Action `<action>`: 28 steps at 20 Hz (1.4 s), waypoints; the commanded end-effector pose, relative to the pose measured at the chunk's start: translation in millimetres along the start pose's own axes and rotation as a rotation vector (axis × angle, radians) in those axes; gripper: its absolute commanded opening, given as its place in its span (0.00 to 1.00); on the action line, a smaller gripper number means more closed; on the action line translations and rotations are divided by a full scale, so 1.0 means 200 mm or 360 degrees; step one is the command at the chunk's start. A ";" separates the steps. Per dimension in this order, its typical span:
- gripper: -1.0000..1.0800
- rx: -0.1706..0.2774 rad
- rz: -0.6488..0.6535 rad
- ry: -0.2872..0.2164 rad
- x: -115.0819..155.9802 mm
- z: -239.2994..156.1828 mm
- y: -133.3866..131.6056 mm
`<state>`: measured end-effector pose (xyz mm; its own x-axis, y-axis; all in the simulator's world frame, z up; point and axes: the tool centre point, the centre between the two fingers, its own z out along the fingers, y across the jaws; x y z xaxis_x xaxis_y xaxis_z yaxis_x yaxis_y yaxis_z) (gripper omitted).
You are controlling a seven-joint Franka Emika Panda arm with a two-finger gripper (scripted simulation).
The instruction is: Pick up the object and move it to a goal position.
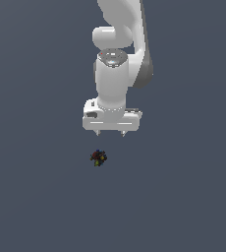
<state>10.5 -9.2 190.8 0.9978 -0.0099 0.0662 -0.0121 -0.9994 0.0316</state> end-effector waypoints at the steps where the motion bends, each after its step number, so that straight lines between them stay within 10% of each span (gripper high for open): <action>1: 0.96 0.0000 0.0000 0.0000 0.00 0.00 0.00; 28: 0.96 0.0044 0.0397 -0.0003 0.09 0.10 0.11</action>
<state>28.4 -28.3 180.0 0.9729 -0.2194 0.0738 -0.2192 -0.9756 -0.0107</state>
